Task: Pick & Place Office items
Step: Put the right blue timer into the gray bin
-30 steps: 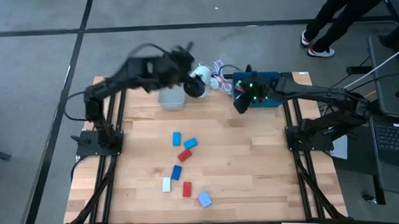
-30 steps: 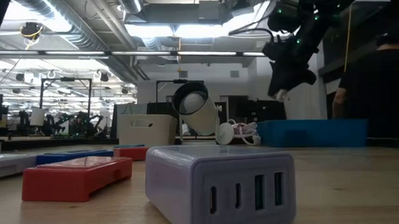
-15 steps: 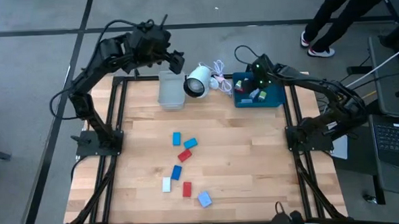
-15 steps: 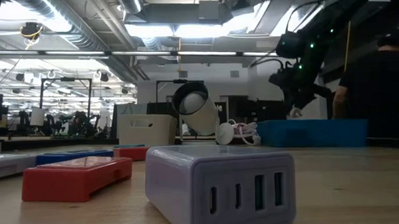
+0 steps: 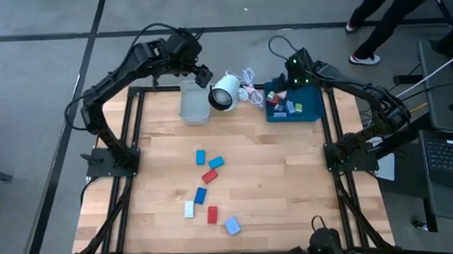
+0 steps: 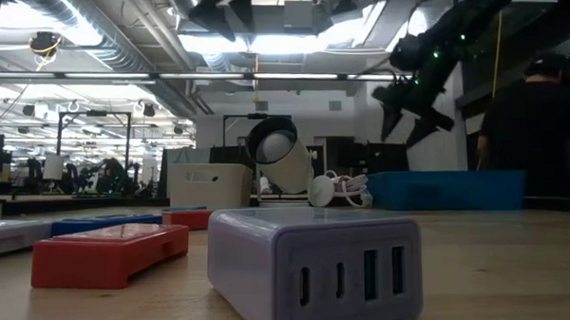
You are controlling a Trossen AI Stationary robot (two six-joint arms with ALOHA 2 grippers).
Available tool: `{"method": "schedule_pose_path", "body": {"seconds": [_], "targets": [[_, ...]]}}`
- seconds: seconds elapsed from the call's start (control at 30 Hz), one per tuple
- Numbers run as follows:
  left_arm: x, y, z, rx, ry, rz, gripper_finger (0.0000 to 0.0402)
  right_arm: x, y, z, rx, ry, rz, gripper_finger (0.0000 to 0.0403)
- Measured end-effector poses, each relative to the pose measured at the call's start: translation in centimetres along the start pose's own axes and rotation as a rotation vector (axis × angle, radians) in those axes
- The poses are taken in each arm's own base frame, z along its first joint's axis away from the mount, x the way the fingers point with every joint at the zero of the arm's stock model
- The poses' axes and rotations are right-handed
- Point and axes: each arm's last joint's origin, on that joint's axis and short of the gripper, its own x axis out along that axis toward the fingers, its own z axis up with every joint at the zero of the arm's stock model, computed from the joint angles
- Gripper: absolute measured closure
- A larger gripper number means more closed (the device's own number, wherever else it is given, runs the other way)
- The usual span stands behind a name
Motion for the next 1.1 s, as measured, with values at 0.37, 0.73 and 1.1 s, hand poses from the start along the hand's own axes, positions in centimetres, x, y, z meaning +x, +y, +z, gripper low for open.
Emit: {"method": "schedule_pose_path", "body": {"seconds": [0.37, 0.73, 1.1], "targets": [[8.5, -2.2, -6.5, -0.049, 0.198, -0.039, 0.0105, -7.3, 3.4, 7.4, -0.036, -0.277, 0.147, 0.0144], [10.1, -10.3, -20.2, 0.006, 0.328, -0.325, 0.0105, -11.7, 4.4, 9.4, -0.139, -0.333, 0.153, 0.0147], [7.8, -14.3, -24.1, 0.109, 0.49, -0.538, 0.0091, -11.7, 4.7, 9.2, -0.173, -0.3, 0.245, 0.0147]]}}
